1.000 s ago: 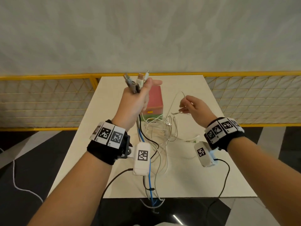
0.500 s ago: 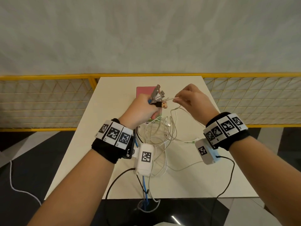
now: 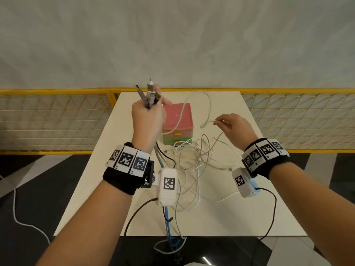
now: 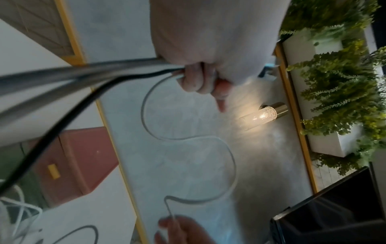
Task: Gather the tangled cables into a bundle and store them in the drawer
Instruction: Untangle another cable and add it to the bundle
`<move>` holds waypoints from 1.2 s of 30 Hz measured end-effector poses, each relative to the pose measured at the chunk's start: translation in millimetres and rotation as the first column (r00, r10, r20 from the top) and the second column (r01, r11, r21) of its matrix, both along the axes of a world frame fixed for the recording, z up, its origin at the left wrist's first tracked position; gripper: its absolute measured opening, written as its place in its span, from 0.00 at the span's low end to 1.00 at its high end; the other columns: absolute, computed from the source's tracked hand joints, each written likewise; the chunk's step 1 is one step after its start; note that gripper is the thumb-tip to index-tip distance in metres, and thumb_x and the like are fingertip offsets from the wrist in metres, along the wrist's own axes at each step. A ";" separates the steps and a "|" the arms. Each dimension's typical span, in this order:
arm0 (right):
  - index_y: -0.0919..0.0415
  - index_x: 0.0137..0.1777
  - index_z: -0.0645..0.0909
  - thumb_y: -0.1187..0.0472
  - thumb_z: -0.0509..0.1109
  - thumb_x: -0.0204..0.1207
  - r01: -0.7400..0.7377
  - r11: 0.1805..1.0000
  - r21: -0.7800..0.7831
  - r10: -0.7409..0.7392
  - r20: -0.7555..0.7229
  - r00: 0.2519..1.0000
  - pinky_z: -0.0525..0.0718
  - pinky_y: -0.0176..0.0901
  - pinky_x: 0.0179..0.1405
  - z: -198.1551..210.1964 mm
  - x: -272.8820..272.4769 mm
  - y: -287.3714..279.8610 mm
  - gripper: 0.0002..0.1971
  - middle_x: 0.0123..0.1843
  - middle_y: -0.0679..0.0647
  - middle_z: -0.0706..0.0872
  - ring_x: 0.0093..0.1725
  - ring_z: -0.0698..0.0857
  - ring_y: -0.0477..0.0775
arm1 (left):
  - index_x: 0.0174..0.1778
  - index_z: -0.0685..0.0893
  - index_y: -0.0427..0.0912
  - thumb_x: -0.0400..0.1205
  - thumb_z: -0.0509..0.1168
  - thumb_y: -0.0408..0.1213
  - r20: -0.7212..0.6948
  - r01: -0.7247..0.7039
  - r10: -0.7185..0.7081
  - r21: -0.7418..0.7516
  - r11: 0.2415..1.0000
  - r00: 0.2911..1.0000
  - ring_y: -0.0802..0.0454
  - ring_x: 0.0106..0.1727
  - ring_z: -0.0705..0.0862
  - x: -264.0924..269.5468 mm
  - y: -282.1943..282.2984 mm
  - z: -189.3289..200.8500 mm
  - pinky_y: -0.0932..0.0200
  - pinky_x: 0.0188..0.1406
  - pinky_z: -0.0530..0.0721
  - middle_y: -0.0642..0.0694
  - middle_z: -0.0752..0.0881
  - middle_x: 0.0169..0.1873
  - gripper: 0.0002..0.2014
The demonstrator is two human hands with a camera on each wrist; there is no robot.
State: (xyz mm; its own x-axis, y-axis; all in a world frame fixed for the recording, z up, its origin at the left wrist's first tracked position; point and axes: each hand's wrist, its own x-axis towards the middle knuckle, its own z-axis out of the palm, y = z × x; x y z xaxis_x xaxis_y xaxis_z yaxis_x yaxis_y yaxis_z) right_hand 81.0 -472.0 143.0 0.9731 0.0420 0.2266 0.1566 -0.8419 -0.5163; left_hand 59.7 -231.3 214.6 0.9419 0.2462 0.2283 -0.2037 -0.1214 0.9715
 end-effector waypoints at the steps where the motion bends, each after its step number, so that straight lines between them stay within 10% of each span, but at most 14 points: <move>1: 0.52 0.51 0.85 0.50 0.63 0.81 -0.007 1.000 -0.021 0.008 0.050 0.999 0.72 0.38 0.37 4.4 1.4 2.8 0.11 0.43 0.53 0.82 0.40 0.78 0.51 | 0.34 0.85 0.33 0.89 0.57 0.43 0.012 0.040 -0.040 0.001 0.999 0.999 0.59 0.14 0.69 -3.8 -5.3 1.5 0.68 0.20 0.71 0.49 0.74 0.13 0.23; 5: 0.56 0.53 0.88 0.55 0.69 0.79 -0.081 0.997 -0.005 0.080 0.238 0.968 0.80 0.44 0.46 22.7 -4.1 22.9 0.09 0.42 0.52 0.78 0.49 0.85 0.53 | 0.63 0.87 0.46 0.90 0.54 0.44 0.033 0.338 -0.350 0.184 0.923 0.936 0.54 0.21 0.79 -16.2 -25.3 4.6 0.73 0.35 0.79 0.45 0.80 0.16 0.17; 8: 0.60 0.52 0.88 0.58 0.71 0.78 -0.141 0.989 -0.041 0.147 0.331 0.932 0.84 0.50 0.49 34.5 -11.3 36.7 0.08 0.44 0.58 0.79 0.63 0.84 0.56 | 0.76 0.74 0.50 0.90 0.55 0.42 -0.102 0.473 -0.463 0.261 0.842 0.881 0.51 0.31 0.87 -14.2 -37.4 0.9 0.56 0.60 0.84 0.44 0.86 0.20 0.18; 12: 0.61 0.53 0.86 0.62 0.69 0.79 -0.242 0.970 0.018 0.217 0.384 0.897 0.81 0.45 0.58 47.7 -15.8 40.5 0.07 0.46 0.52 0.75 0.72 0.77 0.55 | 0.55 0.83 0.40 0.88 0.56 0.40 -0.265 0.503 -0.443 0.231 0.833 0.856 0.30 0.41 0.86 -9.0 -40.7 -5.8 0.40 0.52 0.83 0.43 0.90 0.26 0.12; 16: 0.64 0.52 0.83 0.60 0.65 0.81 -0.248 0.968 0.041 0.214 0.383 0.899 0.79 0.39 0.55 47.6 -12.3 33.8 0.09 0.49 0.54 0.80 0.60 0.82 0.51 | 0.56 0.85 0.34 0.86 0.55 0.27 -0.188 0.390 -0.356 0.195 0.900 0.915 0.69 0.35 0.85 -12.7 -36.4 1.7 0.80 0.37 0.75 0.48 0.90 0.29 0.13; 21: 0.65 0.49 0.81 0.63 0.58 0.85 -0.225 0.969 0.098 0.213 0.124 0.969 0.76 0.35 0.50 14.1 -4.3 24.7 0.11 0.45 0.54 0.81 0.46 0.76 0.48 | 0.34 0.85 0.53 0.88 0.56 0.31 0.066 0.183 -0.185 0.029 0.983 0.981 0.53 0.32 0.84 -9.0 -27.5 12.8 0.51 0.49 0.81 0.54 0.87 0.23 0.21; 23: 0.63 0.48 0.81 0.61 0.57 0.85 -0.208 0.973 0.101 0.203 0.065 0.977 0.75 0.44 0.53 6.5 -3.7 20.9 0.12 0.44 0.54 0.81 0.46 0.77 0.50 | 0.34 0.84 0.50 0.87 0.59 0.35 0.066 0.147 -0.146 -0.012 0.989 0.987 0.47 0.32 0.83 -6.1 -22.5 10.0 0.55 0.52 0.82 0.53 0.85 0.22 0.16; 27: 0.60 0.50 0.82 0.60 0.59 0.85 -0.179 0.978 0.104 0.168 0.107 0.980 0.73 0.30 0.48 13.6 -1.7 19.0 0.11 0.46 0.54 0.79 0.44 0.77 0.52 | 0.50 0.89 0.45 0.82 0.68 0.31 0.057 0.010 -0.008 -0.020 1.000 0.998 0.55 0.25 0.77 -2.7 -12.4 0.5 0.59 0.35 0.78 0.51 0.85 0.28 0.07; 29: 0.59 0.52 0.83 0.59 0.60 0.84 -0.178 0.980 0.083 0.161 0.178 0.971 0.75 0.43 0.58 21.5 -0.5 20.4 0.10 0.47 0.50 0.76 0.44 0.76 0.50 | 0.61 0.86 0.48 0.82 0.66 0.27 0.086 -0.049 0.053 -0.048 0.998 0.995 0.62 0.33 0.83 -3.3 -11.6 0.7 0.55 0.40 0.80 0.57 0.88 0.40 0.16; 32: 0.58 0.57 0.84 0.58 0.62 0.83 -0.193 0.980 0.037 0.179 0.246 0.953 0.62 0.71 0.75 36.2 -2.5 29.6 0.11 0.50 0.53 0.78 0.57 0.79 0.52 | 0.56 0.87 0.45 0.84 0.64 0.30 0.081 0.022 -0.030 0.101 0.995 0.996 0.71 0.26 0.80 -8.1 -19.7 4.8 0.62 0.32 0.78 0.61 0.83 0.27 0.10; 36: 0.63 0.56 0.83 0.60 0.62 0.83 -0.239 0.969 -0.067 0.246 0.380 0.892 0.51 0.69 0.79 53.7 -7.5 45.4 0.11 0.53 0.59 0.81 0.65 0.79 0.57 | 0.36 0.84 0.42 0.79 0.61 0.21 -0.147 0.342 -0.310 0.329 0.880 0.939 0.67 0.19 0.80 -15.4 -32.9 9.0 0.76 0.22 0.73 0.54 0.81 0.16 0.13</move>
